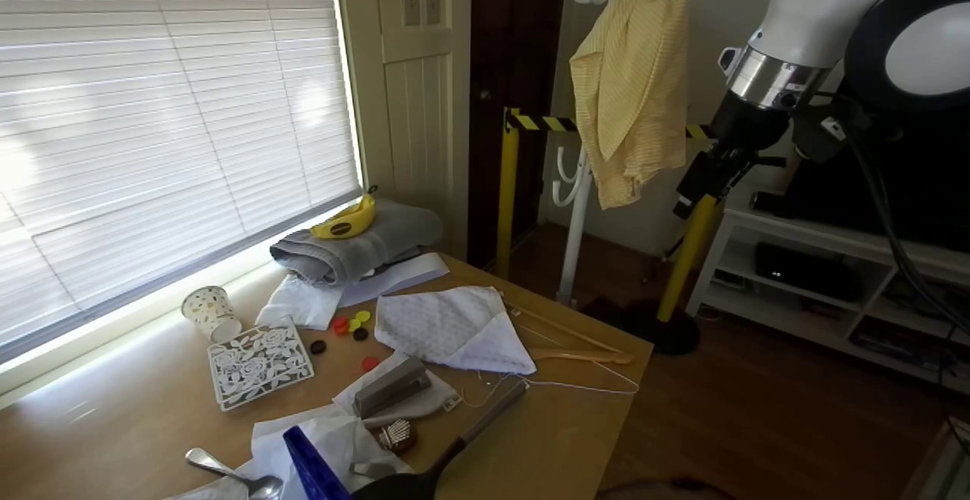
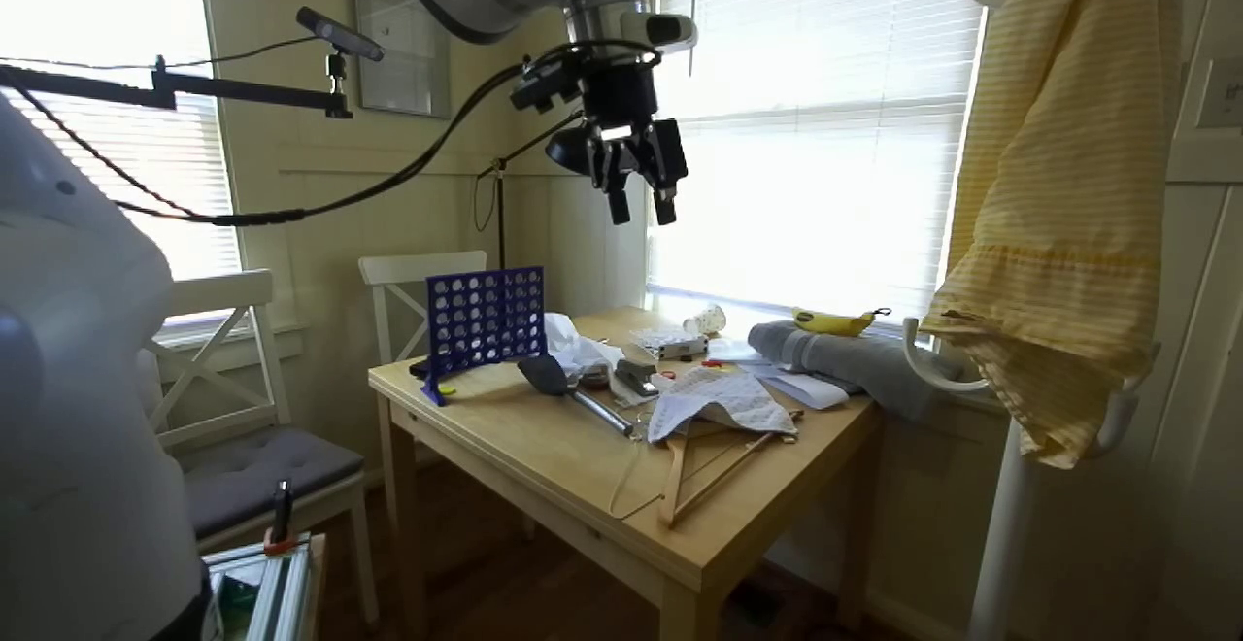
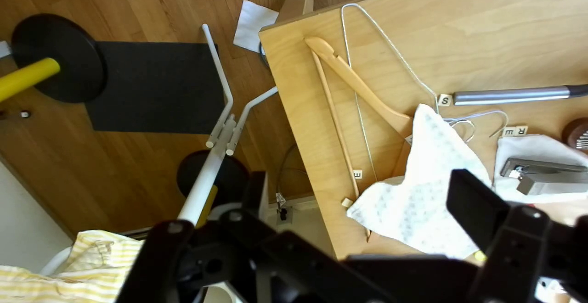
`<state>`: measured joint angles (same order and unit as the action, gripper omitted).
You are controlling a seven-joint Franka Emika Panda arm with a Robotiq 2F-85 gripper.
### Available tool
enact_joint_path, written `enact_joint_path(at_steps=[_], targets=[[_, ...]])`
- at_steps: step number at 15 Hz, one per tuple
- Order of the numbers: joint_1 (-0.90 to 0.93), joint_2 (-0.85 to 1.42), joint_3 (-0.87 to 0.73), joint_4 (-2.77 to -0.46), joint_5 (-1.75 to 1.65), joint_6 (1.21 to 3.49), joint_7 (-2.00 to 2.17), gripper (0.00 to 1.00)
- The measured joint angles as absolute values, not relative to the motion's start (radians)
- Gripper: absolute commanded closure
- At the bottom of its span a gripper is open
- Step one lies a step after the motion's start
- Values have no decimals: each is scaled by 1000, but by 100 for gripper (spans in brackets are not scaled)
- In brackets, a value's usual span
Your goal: Unhook the yellow cloth from the coat hanger and put it on the table
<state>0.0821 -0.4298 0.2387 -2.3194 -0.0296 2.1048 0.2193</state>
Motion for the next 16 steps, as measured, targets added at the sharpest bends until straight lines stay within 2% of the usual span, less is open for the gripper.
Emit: enact_joint_path(at_steps=[6,16], targets=[[61,-439,206,-2319,-52,2146,241,0],[-129,-584,156,-2275,-295,2341,327,0]])
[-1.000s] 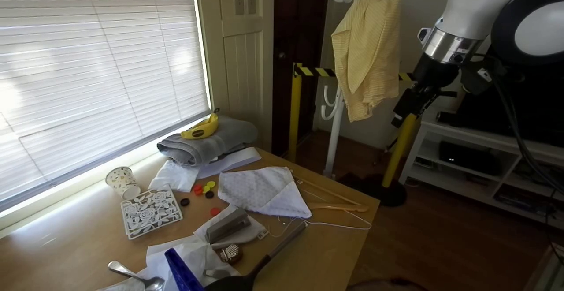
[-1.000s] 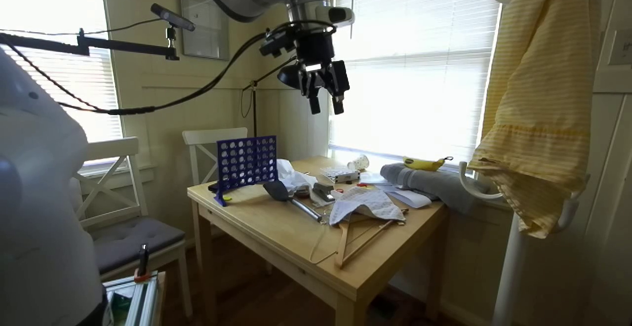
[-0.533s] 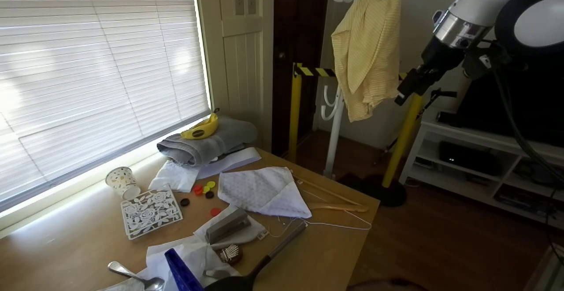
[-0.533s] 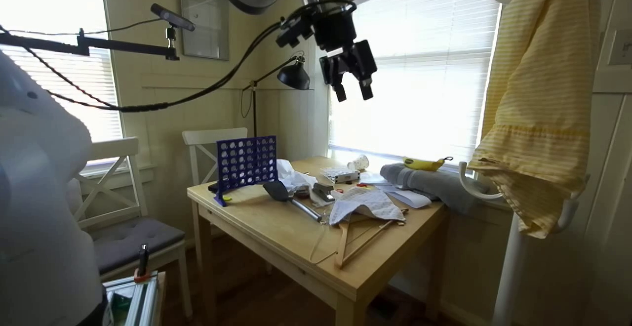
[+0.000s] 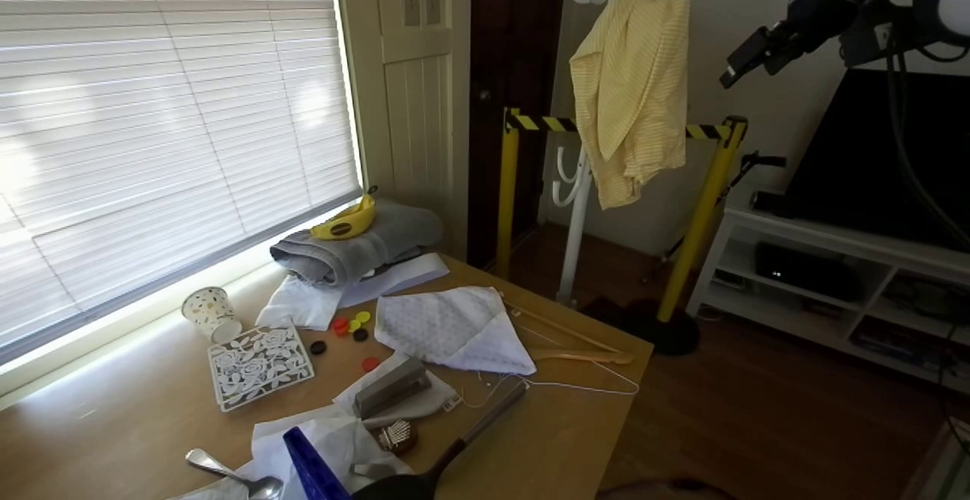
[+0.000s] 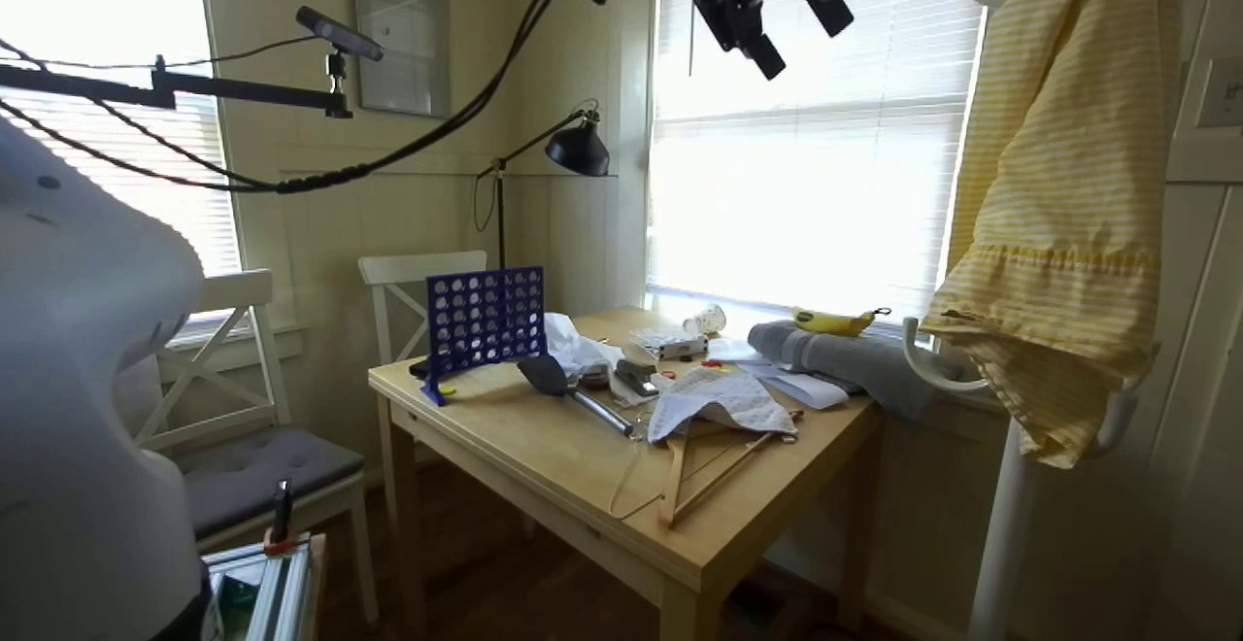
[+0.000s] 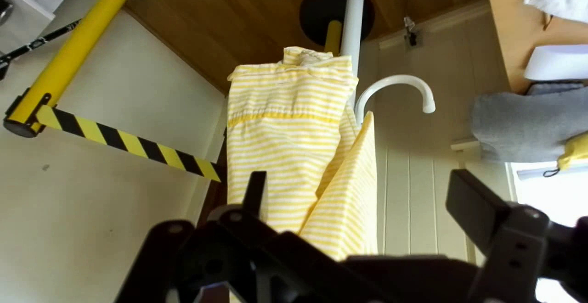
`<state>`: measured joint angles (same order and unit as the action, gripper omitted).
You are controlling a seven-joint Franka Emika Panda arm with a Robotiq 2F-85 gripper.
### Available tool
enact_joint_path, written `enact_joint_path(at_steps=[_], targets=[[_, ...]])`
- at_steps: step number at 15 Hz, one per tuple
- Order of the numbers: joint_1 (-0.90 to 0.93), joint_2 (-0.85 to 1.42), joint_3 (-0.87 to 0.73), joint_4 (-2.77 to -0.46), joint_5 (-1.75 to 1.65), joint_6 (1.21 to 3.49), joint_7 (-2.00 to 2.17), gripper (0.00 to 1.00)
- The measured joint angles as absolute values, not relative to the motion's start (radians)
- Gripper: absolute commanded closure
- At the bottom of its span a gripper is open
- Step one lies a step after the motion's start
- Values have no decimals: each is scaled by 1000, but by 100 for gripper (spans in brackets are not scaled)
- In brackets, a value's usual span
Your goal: Unhook the yellow cloth from the coat hanger and put it on the table
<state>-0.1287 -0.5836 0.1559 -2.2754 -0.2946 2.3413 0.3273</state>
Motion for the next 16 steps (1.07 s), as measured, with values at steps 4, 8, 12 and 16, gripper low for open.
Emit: enact_joint_path(at_steps=[4,8,12,16], targets=[[-130,-603,159,-2274,-295,2341,341,0],[-163,-606,155,-2251,-372,2383,313,0],[-192,-599,112,-2162,-459,2378,131,0],[-150,-551,41,-2045,-457,2331,-149,0]])
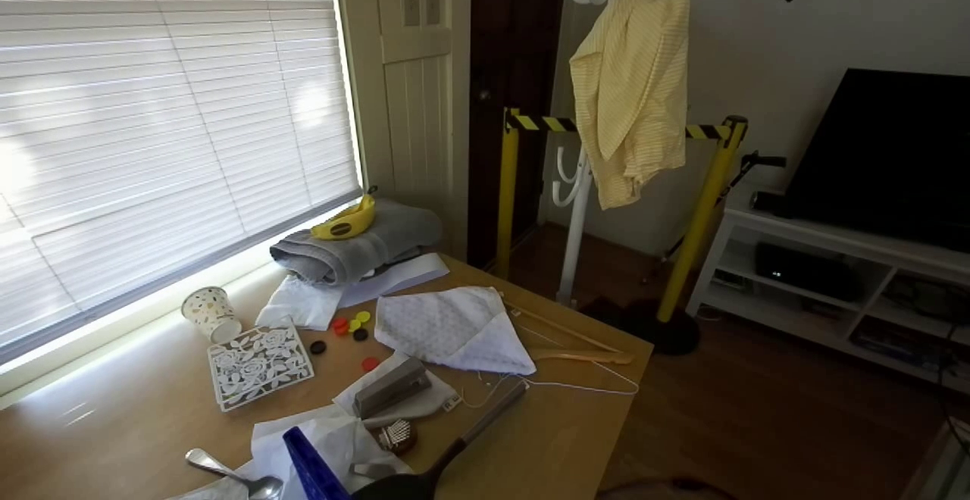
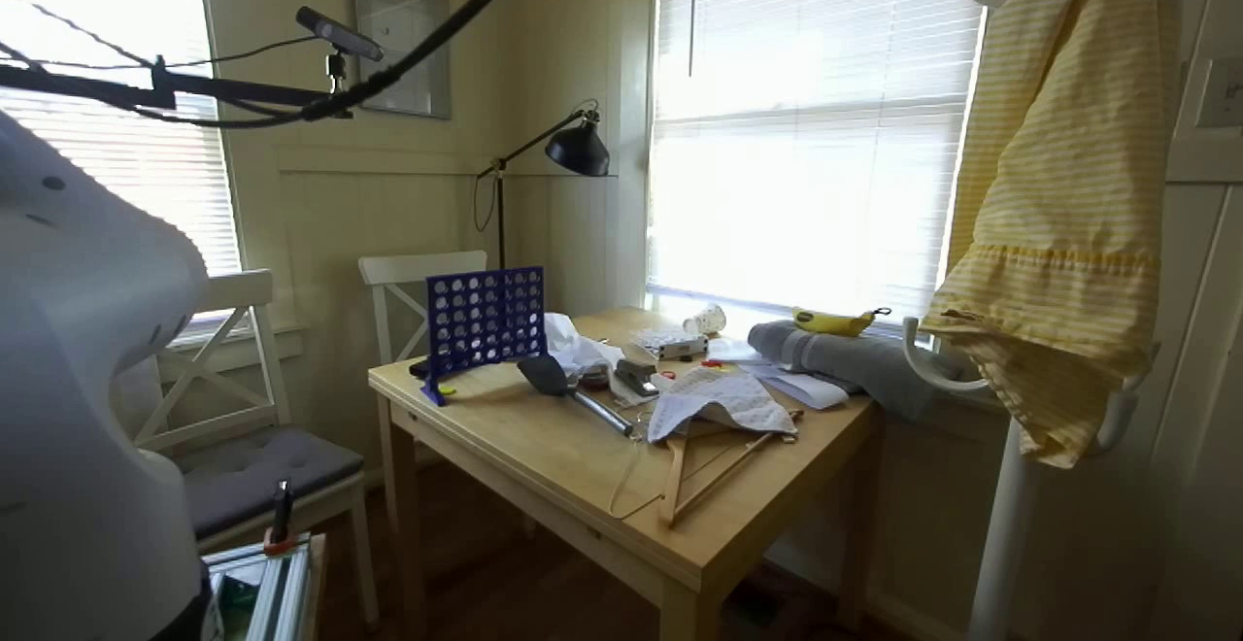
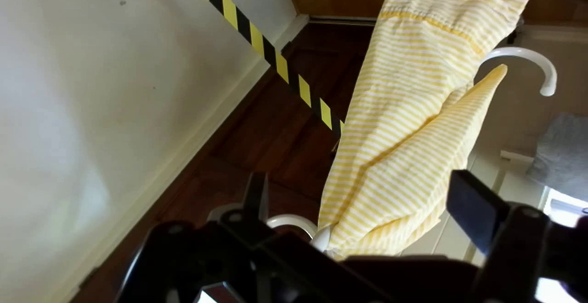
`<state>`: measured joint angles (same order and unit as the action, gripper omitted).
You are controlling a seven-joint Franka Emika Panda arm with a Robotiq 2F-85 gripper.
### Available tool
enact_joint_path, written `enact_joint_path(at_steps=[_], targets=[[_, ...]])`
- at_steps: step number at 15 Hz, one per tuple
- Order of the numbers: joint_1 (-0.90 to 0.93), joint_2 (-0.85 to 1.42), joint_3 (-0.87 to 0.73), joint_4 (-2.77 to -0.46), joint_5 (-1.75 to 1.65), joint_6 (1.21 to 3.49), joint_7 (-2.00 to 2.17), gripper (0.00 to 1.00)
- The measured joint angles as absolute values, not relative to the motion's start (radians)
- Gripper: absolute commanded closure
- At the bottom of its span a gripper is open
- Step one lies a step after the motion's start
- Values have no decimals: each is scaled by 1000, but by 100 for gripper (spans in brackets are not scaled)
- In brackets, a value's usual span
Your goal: Unhook the yellow cloth from the coat hanger and put it on the table
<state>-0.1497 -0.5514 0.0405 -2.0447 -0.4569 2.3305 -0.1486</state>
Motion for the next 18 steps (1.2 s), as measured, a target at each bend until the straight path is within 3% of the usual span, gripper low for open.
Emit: enact_joint_path(at_steps=[18], targets=[[-47,-374,-55,-1835,-406,2305,-430,0]])
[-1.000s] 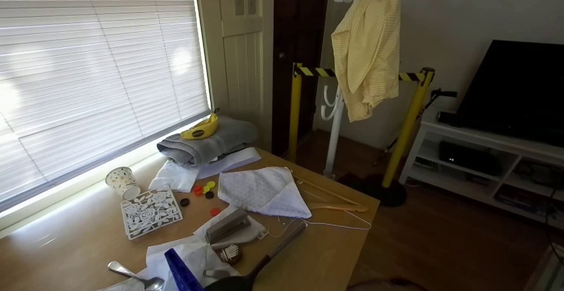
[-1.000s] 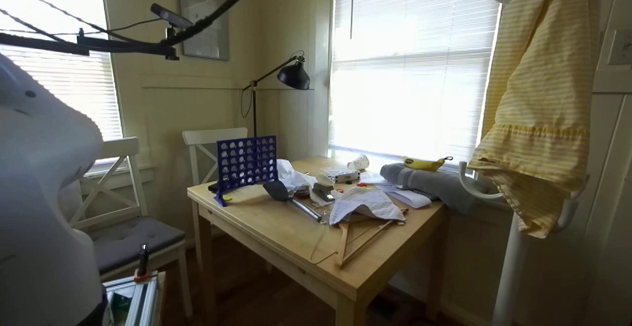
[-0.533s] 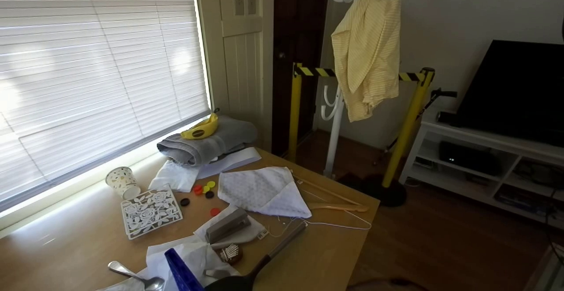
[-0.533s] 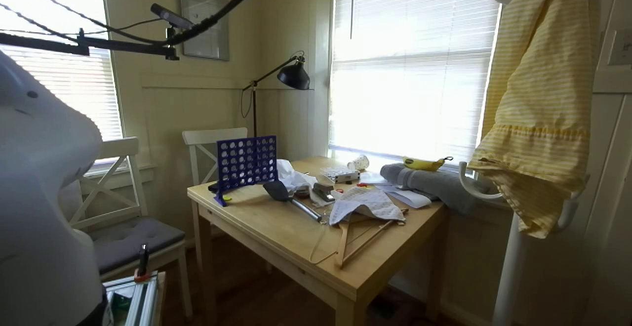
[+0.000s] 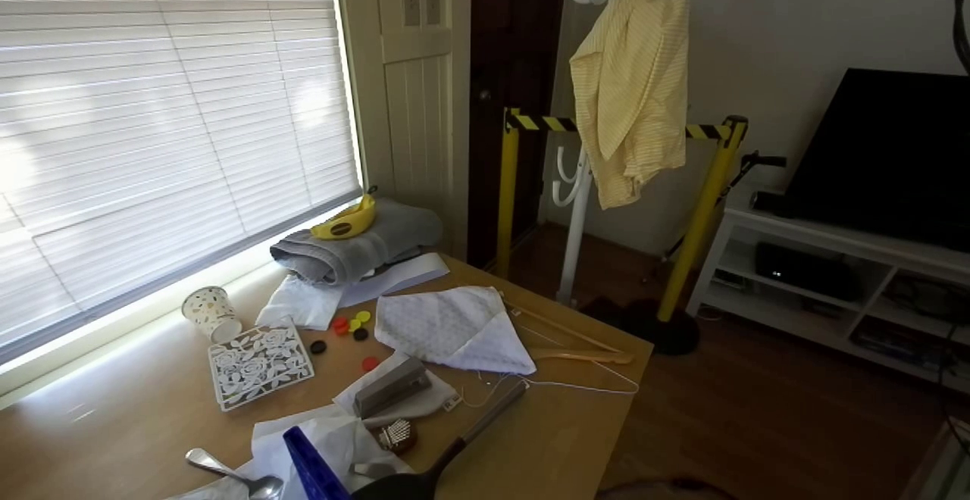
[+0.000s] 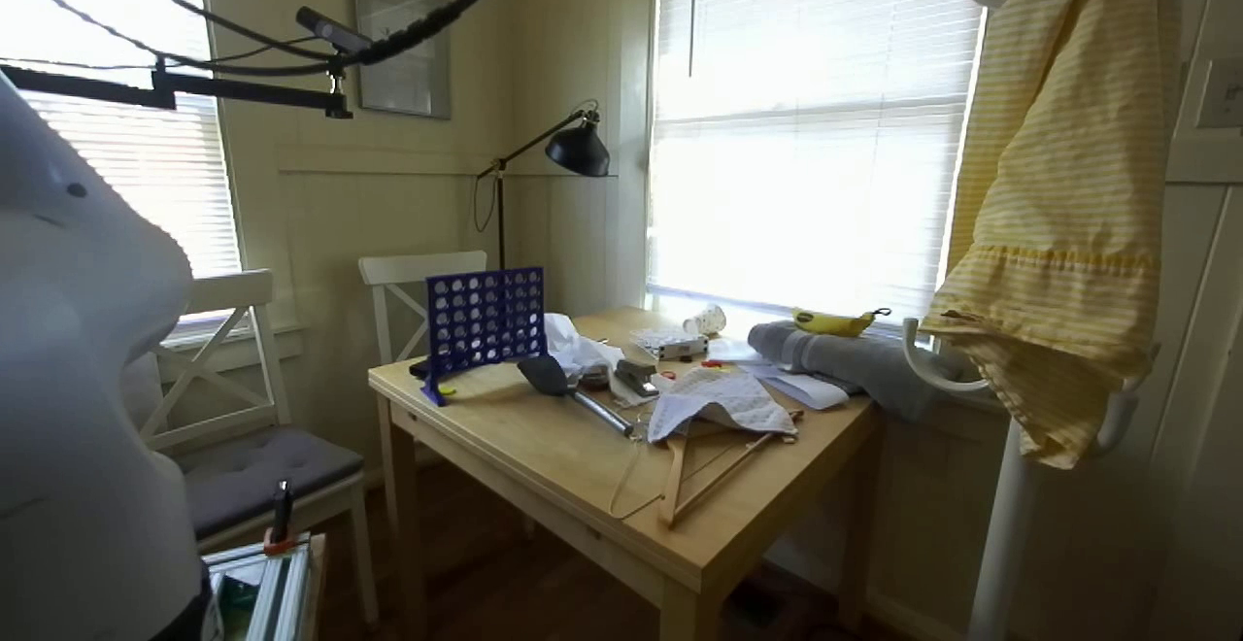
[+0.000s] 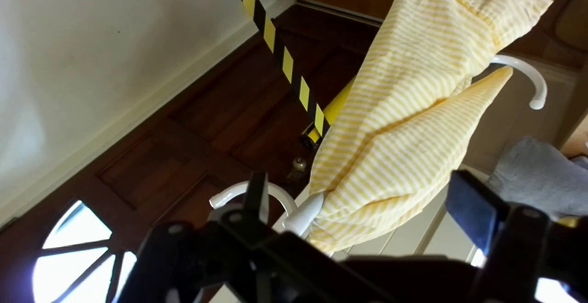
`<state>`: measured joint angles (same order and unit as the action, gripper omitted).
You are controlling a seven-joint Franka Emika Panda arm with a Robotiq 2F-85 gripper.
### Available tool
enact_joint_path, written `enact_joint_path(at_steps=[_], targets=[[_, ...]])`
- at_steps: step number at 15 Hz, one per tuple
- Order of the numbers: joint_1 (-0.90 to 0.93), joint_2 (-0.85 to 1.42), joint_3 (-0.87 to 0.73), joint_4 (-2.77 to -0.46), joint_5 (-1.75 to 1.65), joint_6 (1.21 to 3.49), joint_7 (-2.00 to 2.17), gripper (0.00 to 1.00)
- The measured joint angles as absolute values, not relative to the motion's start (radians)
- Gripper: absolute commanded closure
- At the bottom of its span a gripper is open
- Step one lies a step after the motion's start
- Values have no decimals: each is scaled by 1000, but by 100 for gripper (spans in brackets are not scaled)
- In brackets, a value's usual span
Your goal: Unhook the yellow cloth from the coat hanger and put it on the table
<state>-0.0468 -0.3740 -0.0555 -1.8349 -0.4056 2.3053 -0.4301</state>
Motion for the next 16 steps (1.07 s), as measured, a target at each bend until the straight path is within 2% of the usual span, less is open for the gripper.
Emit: enact_joint_path(at_steps=[9,16], targets=[[-34,-12,-92,-1415,-351,2220,-721,0],[-24,98,-49,-1207,-339,2079,-764,0]])
